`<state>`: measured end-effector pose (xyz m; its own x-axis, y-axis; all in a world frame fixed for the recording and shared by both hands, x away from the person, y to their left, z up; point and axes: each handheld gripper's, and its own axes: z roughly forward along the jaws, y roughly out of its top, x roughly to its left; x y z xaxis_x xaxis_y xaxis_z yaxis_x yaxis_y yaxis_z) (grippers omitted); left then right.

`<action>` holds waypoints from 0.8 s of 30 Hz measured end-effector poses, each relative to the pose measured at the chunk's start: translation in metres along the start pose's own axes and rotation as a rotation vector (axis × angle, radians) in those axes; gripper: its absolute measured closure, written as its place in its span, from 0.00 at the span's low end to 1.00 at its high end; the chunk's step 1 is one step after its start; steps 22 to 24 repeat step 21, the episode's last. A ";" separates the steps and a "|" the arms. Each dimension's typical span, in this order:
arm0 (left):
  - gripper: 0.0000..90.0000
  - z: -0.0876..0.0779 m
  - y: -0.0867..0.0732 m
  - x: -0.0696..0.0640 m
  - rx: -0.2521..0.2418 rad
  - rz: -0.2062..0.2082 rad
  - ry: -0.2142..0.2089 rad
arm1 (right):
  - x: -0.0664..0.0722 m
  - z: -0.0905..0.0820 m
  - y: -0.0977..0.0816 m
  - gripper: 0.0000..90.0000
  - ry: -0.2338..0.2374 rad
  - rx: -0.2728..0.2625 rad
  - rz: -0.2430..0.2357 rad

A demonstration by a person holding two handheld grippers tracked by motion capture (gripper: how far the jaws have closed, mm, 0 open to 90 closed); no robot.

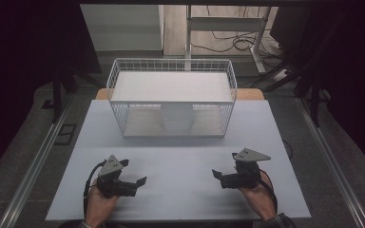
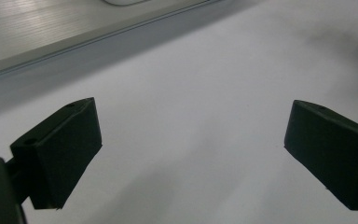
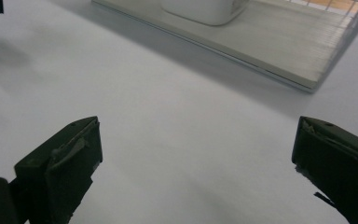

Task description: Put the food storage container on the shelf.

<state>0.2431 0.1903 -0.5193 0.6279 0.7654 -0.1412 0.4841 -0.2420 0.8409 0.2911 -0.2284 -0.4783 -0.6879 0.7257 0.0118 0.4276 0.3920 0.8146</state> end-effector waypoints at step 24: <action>0.04 0.002 -0.002 0.000 0.008 0.007 0.003 | 0.001 0.002 -0.037 0.00 -0.051 0.128 0.005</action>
